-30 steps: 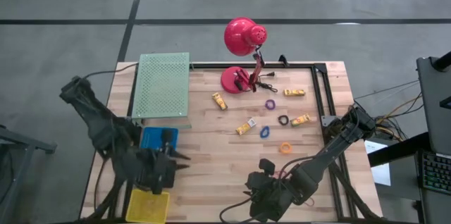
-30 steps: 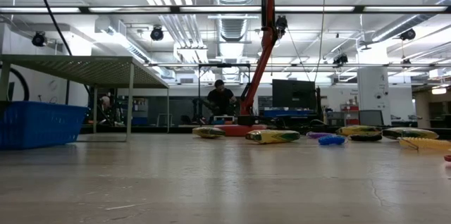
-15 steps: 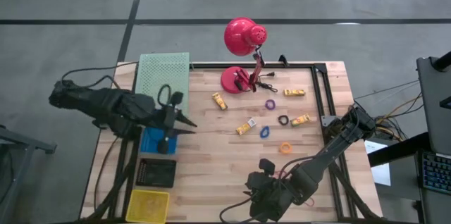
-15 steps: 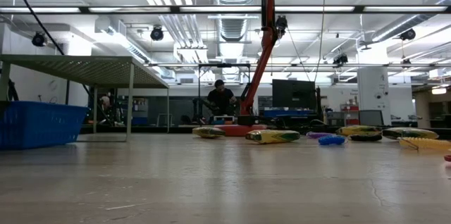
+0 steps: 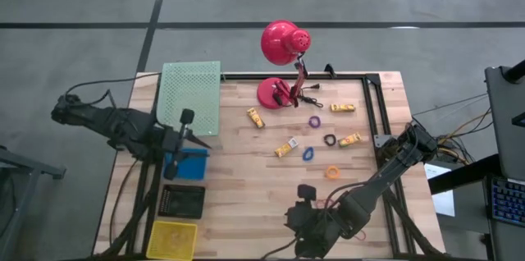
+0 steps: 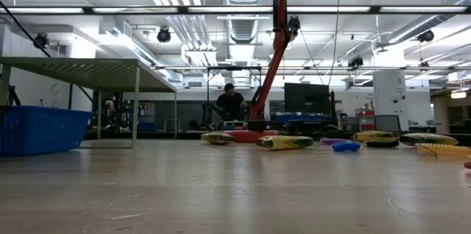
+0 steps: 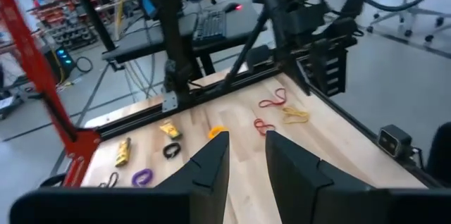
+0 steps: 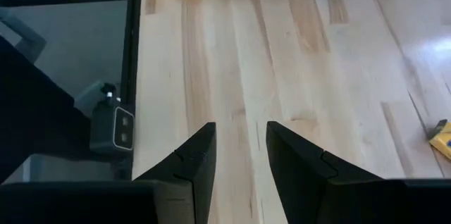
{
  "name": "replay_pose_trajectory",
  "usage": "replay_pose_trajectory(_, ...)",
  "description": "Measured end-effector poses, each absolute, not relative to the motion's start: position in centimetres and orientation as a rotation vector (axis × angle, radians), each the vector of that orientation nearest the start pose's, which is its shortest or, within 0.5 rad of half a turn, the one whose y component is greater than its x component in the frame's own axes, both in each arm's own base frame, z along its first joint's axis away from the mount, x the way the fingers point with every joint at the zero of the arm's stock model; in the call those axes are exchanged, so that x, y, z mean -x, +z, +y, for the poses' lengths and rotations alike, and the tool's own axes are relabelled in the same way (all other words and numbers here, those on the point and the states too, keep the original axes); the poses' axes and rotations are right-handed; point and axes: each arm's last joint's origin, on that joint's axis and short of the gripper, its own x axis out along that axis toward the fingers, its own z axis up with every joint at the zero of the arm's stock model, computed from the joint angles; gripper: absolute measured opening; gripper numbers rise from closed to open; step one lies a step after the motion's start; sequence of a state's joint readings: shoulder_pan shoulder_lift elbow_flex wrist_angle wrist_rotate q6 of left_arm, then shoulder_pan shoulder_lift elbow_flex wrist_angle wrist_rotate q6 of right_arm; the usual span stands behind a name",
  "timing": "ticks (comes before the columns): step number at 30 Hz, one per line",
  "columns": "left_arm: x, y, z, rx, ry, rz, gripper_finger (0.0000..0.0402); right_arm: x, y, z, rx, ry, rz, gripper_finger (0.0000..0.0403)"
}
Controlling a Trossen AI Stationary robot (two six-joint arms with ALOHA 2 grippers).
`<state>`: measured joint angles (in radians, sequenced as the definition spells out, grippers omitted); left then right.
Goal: Pick & Place Office Desk Supplies
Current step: Put the yellow rubber band into the yellow bin
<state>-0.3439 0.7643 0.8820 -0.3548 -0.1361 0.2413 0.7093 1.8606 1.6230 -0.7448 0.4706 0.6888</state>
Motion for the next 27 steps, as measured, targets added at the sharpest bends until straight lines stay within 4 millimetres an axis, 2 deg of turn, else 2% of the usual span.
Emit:
replay_pose_trajectory(6,-14.5,34.9,-4.8,-0.29,-0.235,0.2,0.0096,-31.3,28.0,25.1,-0.111,-0.068,0.824,0.0121)
replay_pose_trajectory(11,-14.6,34.8,-4.8,-0.291,-0.232,0.208,0.0096,-31.8,28.5,25.5,-0.282,-0.08,0.748,0.0121)
replay_pose_trajectory(16,-14.8,34.6,-4.9,-0.294,-0.233,0.219,0.0097,-32.2,29.3,25.8,-0.346,-0.068,0.7,0.0121)
replay_pose_trajectory(24,-14.9,34.6,-4.9,-0.295,-0.234,0.224,0.0097,-32.2,29.8,25.8,-0.527,-0.122,0.701,0.0121)
replay_pose_trajectory(27,-14.9,34.6,-4.9,-0.295,-0.234,0.226,0.0097,-32.2,29.7,25.9,-0.656,-0.128,0.739,0.0121)
